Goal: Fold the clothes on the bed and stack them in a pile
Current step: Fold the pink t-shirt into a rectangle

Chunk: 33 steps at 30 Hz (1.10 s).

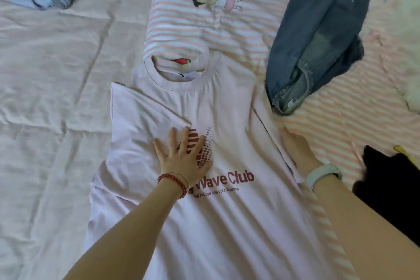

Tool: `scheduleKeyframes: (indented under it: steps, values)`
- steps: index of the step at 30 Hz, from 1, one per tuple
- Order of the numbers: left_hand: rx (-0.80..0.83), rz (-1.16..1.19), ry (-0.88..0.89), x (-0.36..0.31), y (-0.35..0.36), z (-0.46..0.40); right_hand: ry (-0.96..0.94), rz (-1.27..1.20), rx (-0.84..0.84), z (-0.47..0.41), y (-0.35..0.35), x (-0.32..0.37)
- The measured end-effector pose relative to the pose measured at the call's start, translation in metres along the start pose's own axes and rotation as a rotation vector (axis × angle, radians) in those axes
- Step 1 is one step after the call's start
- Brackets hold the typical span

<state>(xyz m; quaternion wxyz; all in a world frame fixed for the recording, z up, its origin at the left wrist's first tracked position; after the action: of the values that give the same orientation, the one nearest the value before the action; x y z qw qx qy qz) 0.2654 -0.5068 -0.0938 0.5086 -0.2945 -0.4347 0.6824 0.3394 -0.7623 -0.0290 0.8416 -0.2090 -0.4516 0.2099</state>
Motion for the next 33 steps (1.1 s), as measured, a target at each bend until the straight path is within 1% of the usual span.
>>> scheduleKeyframes:
  steps: [2, 4, 5, 6, 8, 10, 11, 13, 15, 17, 19, 20, 22, 23, 26, 29, 30, 31, 33]
  values:
    - [0.049, -0.020, -0.022, -0.003, -0.004, -0.001, 0.050, 0.023, 0.106, -0.005, -0.005, -0.002]
    - [0.081, -0.047, -0.045, -0.006, -0.010, -0.001, -0.032, 0.041, 0.210, -0.004, -0.008, -0.003]
    - [0.100, -0.060, -0.059, -0.008, -0.014, 0.000, -0.110, 0.048, 0.208, -0.003, -0.010, -0.003]
    - [0.126, -0.060, -0.078, -0.011, -0.018, 0.002, -0.188, 0.049, 0.163, -0.001, -0.013, -0.004]
    - [0.154, -0.002, -0.127, -0.021, -0.030, 0.006, -0.272, 0.032, 0.028, -0.003, -0.031, -0.002]
    - [0.122, 0.091, -0.148, -0.034, -0.045, 0.010, -0.333, 0.098, -0.056, -0.012, -0.058, 0.002]
    - [0.079, 0.126, -0.128, -0.042, -0.051, 0.012, -0.373, 0.150, -0.074, -0.018, -0.071, 0.004]
    - [0.008, 0.153, -0.019, -0.061, -0.058, 0.014, -0.438, 0.231, -0.106, -0.032, -0.097, 0.010]
    - [-0.002, 0.137, 0.115, -0.083, -0.058, 0.016, -0.462, 0.329, -0.117, -0.045, -0.118, 0.014]
    - [0.000, 0.067, 0.208, -0.103, -0.054, 0.013, -0.412, 0.427, -0.077, -0.060, -0.130, 0.009]
    - [0.006, 0.007, 0.251, -0.119, -0.050, 0.010, -0.309, 0.411, -0.087, -0.065, -0.136, -0.003]
    - [0.003, -0.007, 0.262, -0.126, -0.049, 0.009, -0.262, 0.352, -0.141, -0.063, -0.138, -0.011]
    - [-0.024, -0.009, 0.297, -0.141, -0.047, 0.007, -0.208, 0.156, -0.258, -0.052, -0.140, -0.033]
    - [-0.034, 0.002, 0.321, -0.149, -0.046, 0.006, -0.183, 0.046, -0.277, -0.045, -0.139, -0.044]
    - [-0.042, 0.021, 0.415, -0.171, -0.047, 0.001, 0.001, -0.207, -0.236, -0.036, -0.135, -0.067]
    - [-0.045, 0.020, 0.474, -0.190, -0.049, -0.006, 0.187, -0.313, -0.220, -0.044, -0.135, -0.074]
    - [-0.043, 0.028, 0.477, -0.195, -0.050, -0.009, 0.211, -0.317, -0.221, -0.048, -0.135, -0.074]
    - [-0.046, 0.032, 0.475, -0.198, -0.051, -0.011, 0.193, -0.317, -0.226, -0.051, -0.135, -0.072]
    - [-0.071, 0.029, 0.468, -0.201, -0.053, -0.016, 0.050, -0.305, -0.298, -0.057, -0.137, -0.065]
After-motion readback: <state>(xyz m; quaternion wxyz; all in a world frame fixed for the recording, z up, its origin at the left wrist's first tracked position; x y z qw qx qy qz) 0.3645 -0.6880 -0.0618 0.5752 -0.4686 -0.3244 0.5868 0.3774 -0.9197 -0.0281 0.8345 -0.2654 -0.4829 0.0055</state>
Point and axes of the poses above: each hand's wrist, its own z-axis away from the middle knuckle, its own y-axis out of the palm, x = y × z, the point moved 2 cm from there along -z, towards the middle knuckle, and after that the axes turned 14 degrees about -y, right-handed, at the moved point
